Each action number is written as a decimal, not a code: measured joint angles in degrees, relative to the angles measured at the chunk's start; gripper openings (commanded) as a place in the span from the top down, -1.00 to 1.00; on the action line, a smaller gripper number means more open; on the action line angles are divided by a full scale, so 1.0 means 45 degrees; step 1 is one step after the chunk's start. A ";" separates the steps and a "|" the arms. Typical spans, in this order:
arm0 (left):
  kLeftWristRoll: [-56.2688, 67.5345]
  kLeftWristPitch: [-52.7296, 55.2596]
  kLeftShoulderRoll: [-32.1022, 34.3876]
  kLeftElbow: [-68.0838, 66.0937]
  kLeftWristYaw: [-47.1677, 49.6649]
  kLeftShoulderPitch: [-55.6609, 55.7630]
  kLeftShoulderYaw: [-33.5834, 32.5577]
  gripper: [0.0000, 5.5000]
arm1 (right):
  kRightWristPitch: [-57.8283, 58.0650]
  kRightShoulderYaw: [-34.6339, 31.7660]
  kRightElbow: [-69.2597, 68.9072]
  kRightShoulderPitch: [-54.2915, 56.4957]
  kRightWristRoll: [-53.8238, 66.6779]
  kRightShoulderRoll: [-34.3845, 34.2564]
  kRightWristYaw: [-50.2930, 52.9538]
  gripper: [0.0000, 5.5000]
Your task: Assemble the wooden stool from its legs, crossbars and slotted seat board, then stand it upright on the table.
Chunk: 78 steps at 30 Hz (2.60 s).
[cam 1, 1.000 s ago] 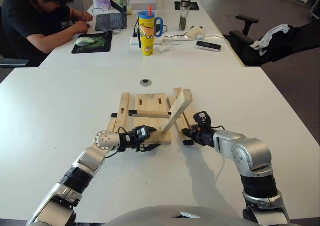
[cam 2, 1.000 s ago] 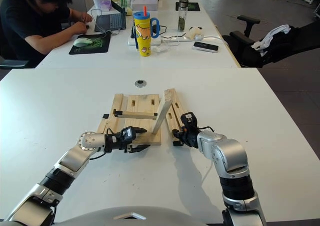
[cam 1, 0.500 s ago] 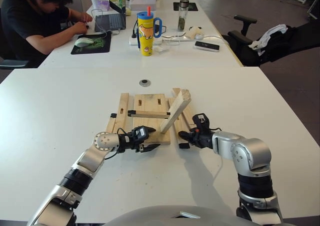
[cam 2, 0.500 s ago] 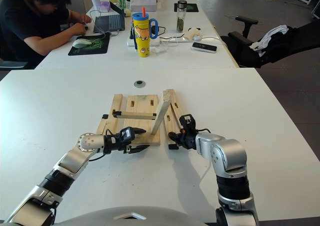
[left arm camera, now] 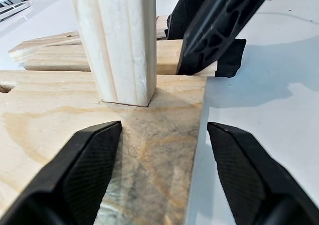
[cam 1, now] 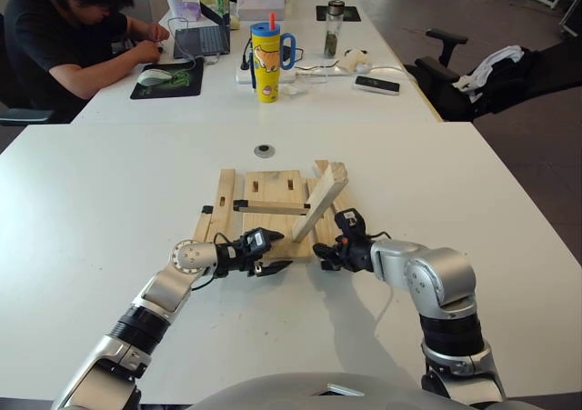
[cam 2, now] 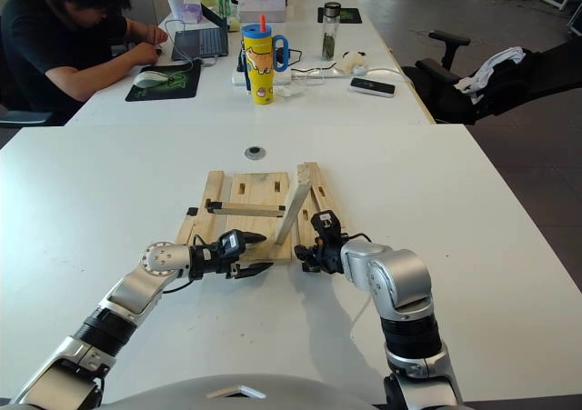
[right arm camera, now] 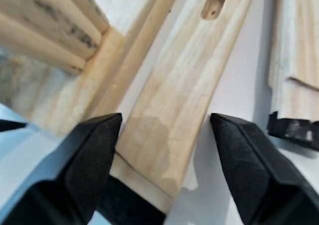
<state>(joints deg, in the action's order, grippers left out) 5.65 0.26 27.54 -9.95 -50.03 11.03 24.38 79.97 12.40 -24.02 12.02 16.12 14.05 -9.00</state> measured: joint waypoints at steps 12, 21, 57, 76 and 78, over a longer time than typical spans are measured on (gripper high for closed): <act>-0.0099 -0.0258 -0.0061 -0.0353 -0.0004 0.0315 0.0148 -0.16 | -0.0268 -0.0268 0.0967 0.0536 -0.0881 -0.0088 0.0579 0.01; -0.2178 -0.1642 -0.0410 -0.2197 0.1932 0.1861 0.0990 -0.16 | -0.1226 -0.0314 0.1378 0.0592 -0.1151 -0.0239 0.0641 0.23; 0.9727 0.7289 0.2383 0.6657 -0.0185 -0.2306 -0.4666 -0.84 | -0.2061 -0.7961 0.1808 0.3155 1.3071 0.1837 -0.5744 0.24; 1.9673 1.1830 0.2981 0.7355 0.3199 -0.0492 -0.7459 -0.70 | -0.3306 -0.3164 -0.0111 -0.0315 1.0511 0.6534 -1.2939 0.24; 1.9622 1.1881 0.2981 0.7383 0.3138 -0.0529 -0.7458 -0.59 | -0.3320 -0.3166 0.0012 -0.0257 1.0531 0.6537 -1.3022 0.24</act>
<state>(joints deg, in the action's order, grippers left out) 93.95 53.73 40.96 23.27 -35.91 8.65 -9.18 65.03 -1.84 -23.97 10.86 63.51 43.47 -67.59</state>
